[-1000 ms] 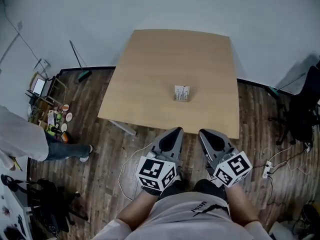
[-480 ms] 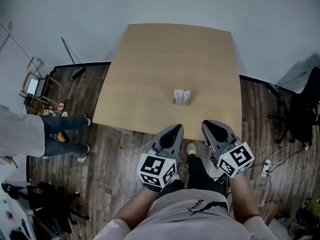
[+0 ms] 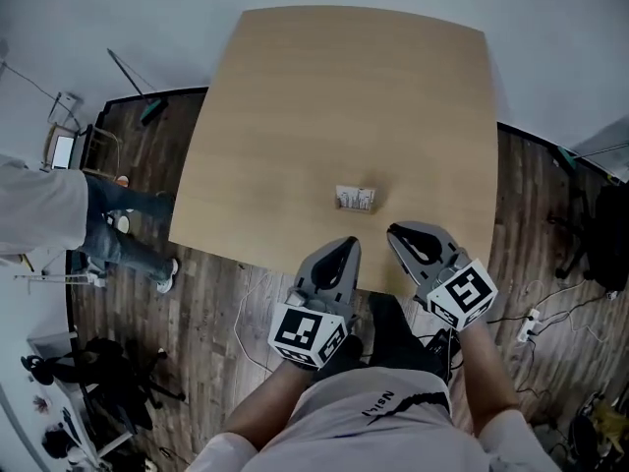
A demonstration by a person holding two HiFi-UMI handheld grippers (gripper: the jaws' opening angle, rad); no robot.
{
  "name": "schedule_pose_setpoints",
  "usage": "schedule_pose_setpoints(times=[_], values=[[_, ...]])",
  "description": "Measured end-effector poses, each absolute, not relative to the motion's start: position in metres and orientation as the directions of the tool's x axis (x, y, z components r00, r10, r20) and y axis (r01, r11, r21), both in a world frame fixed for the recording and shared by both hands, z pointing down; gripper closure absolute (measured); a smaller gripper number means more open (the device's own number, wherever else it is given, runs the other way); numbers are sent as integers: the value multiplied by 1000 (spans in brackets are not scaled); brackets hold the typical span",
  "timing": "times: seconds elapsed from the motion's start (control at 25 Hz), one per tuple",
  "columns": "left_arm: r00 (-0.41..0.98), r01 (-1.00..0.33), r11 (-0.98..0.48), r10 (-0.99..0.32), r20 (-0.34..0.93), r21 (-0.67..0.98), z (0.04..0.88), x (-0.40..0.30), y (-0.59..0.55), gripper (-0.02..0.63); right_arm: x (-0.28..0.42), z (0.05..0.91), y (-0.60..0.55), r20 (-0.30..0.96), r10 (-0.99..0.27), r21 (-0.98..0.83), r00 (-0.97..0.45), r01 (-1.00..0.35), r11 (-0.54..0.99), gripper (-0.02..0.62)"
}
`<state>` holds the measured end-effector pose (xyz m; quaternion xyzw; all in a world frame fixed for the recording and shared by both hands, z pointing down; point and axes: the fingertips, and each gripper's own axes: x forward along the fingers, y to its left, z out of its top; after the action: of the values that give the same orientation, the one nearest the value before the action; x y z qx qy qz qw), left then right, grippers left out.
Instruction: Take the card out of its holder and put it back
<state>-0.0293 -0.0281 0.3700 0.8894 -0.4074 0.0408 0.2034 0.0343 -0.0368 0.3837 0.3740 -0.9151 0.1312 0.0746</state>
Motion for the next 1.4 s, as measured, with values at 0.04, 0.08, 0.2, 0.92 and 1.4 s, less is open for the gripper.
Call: schedule_pose_setpoints(times=[0.04, 0.08, 0.2, 0.92, 1.4], values=[[660, -747, -579, -709, 251, 327, 378, -22, -33, 592, 40, 395, -43, 242, -652, -188, -719, -694, 695, 581], [654, -753, -572, -708, 267, 326, 387, -15, -36, 592, 45, 406, -48, 250, -638, -193, -728, -684, 704, 580], [630, -774, -539, -707, 322, 331, 415, -2, -44, 592, 55, 440, -60, 278, -594, -213, -755, -652, 728, 580], [564, -825, -447, -680, 469, 345, 484, -8, -65, 592, 28, 562, -99, 397, -375, -261, -838, -494, 829, 532], [536, -844, -414, -688, 490, 341, 494, -21, -59, 592, 17, 561, -102, 367, -327, -220, -871, -423, 879, 569]])
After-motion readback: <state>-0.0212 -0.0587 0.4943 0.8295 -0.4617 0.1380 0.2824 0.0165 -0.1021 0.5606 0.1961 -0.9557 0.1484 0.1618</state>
